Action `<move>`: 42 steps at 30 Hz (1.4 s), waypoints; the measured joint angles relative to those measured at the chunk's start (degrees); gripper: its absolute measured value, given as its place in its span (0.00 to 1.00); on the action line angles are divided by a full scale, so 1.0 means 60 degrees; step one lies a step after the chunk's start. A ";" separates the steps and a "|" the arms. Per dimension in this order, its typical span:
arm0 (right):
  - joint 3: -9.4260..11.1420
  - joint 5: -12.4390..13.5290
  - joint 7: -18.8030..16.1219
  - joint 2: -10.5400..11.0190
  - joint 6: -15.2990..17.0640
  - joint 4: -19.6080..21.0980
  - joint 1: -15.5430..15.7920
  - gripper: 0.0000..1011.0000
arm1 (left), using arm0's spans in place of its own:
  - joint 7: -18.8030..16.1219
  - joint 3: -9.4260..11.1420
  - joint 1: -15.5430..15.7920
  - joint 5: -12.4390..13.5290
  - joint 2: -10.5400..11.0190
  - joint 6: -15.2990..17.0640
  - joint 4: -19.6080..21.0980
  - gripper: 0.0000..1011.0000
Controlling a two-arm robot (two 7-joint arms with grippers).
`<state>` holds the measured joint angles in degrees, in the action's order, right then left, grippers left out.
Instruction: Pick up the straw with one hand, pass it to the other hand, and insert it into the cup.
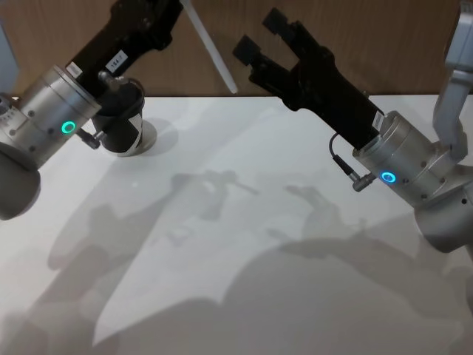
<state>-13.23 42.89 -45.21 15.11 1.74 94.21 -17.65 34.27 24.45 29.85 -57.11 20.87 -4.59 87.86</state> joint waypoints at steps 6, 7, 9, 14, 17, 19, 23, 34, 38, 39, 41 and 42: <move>0.0000 0.0000 0.0000 0.0000 -0.0001 0.0000 -0.0001 0.99 | -0.0665 -0.0099 -0.0151 0.0686 0.0275 -0.0198 0.0355 0.01; 0.0001 0.0000 0.0000 0.0000 -0.0001 0.0000 0.0000 0.99 | -0.0749 -0.0112 -0.0170 0.0769 0.0306 -0.0220 0.0394 0.01; 0.0000 0.0000 0.0001 0.0000 0.0000 0.0000 0.0000 0.99 | -0.1024 -0.0159 -0.0230 0.1039 0.0398 -0.0276 0.0508 0.01; 0.0001 0.0000 0.0000 0.0000 0.0000 0.0000 0.0000 0.99 | -0.1632 -0.0287 -0.0371 0.1621 0.0609 -0.0364 0.0766 0.01; 0.0000 0.0000 0.0000 0.0000 0.0000 0.0000 0.0000 0.99 | -0.1994 -0.0377 -0.0469 0.1963 0.0731 -0.0395 0.0903 0.01; 0.0001 -0.0001 0.0000 0.0001 0.0000 0.0000 0.0000 0.99 | -0.2158 -0.0416 -0.0509 0.2116 0.0780 -0.0403 0.0956 0.01; 0.0000 0.0000 0.0000 0.0001 -0.0001 0.0000 0.0000 0.99 | -0.2592 -0.0520 -0.0612 0.2521 0.0904 -0.0422 0.1074 0.01; 0.0000 0.0000 0.0000 0.0001 0.0000 0.0000 0.0000 0.99 | -0.3852 -0.0816 -0.0855 0.3674 0.1152 -0.0396 0.1181 0.01; 0.0000 0.0000 0.0000 0.0000 0.0000 0.0000 -0.0001 0.99 | -0.4232 -0.0894 -0.0894 0.4023 0.1192 -0.0341 0.1081 0.01; 0.0000 0.0000 0.0000 0.0000 0.0000 0.0000 0.0000 0.99 | -0.4357 -0.0922 -0.0897 0.4141 0.1201 -0.0314 0.1000 0.00; 0.0000 0.0000 0.0000 0.0000 -0.0001 0.0000 0.0000 0.99 | -0.4412 -0.0934 -0.0897 0.4196 0.1203 -0.0303 0.0961 0.01; 0.0000 0.0000 0.0000 0.0000 0.0000 0.0000 -0.0001 0.99 | -0.4510 -0.0952 -0.0891 0.4310 0.1205 -0.0276 0.0877 0.01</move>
<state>-13.23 42.88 -45.21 15.12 1.74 94.21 -17.66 7.21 18.74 24.50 -31.25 28.09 -6.25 93.12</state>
